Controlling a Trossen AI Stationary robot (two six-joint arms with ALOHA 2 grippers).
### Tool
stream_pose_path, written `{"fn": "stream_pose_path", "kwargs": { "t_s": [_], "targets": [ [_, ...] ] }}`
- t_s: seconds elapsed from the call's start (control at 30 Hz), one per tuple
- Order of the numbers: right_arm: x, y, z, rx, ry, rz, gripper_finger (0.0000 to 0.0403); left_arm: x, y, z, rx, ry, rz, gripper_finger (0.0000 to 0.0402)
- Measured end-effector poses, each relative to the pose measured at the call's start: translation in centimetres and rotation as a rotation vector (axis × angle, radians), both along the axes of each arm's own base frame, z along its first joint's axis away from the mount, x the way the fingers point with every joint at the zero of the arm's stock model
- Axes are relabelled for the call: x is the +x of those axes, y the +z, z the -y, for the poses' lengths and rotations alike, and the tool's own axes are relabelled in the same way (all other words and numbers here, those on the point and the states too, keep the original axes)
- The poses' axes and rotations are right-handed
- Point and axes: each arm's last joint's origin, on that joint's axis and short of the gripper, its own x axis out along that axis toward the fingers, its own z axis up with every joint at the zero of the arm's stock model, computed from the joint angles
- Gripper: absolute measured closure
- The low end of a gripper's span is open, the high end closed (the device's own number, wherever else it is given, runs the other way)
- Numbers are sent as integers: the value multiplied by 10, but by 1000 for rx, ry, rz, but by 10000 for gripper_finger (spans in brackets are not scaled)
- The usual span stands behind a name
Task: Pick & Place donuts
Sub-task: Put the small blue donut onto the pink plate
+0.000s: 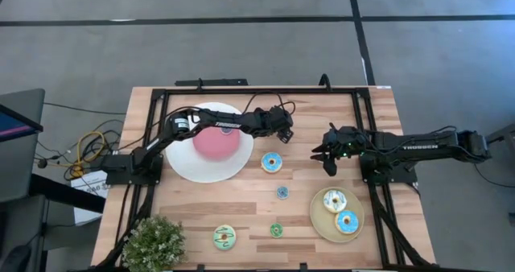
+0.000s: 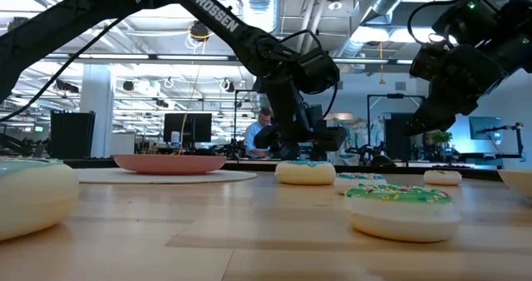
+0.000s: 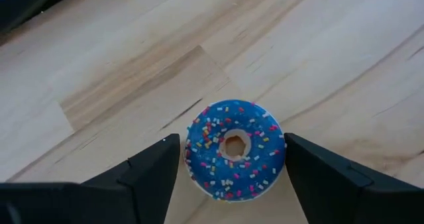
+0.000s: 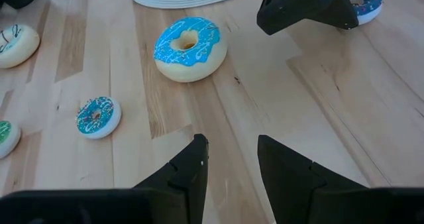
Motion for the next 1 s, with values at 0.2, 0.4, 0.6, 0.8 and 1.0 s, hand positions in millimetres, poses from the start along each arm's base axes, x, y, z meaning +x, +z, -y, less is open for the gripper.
{"fn": "stream_pose_path", "kwargs": {
  "t_s": [0.2,0.4,0.6,0.8,1.0],
  "targets": [
    [0,0,0,-3,2,0,280,0,0,0,-2,0,1,150],
    [0,0,0,-5,4,0,280,0,0,0,-13,0,7,150],
    [0,0,0,-6,5,-1,280,0,0,1,-30,-6,13,151],
    [0,0,0,-6,5,-1,280,0,-1,1,-32,-5,4,166],
    [0,0,0,-5,5,-1,280,0,-1,1,-33,-6,5,185]
  ]
}}
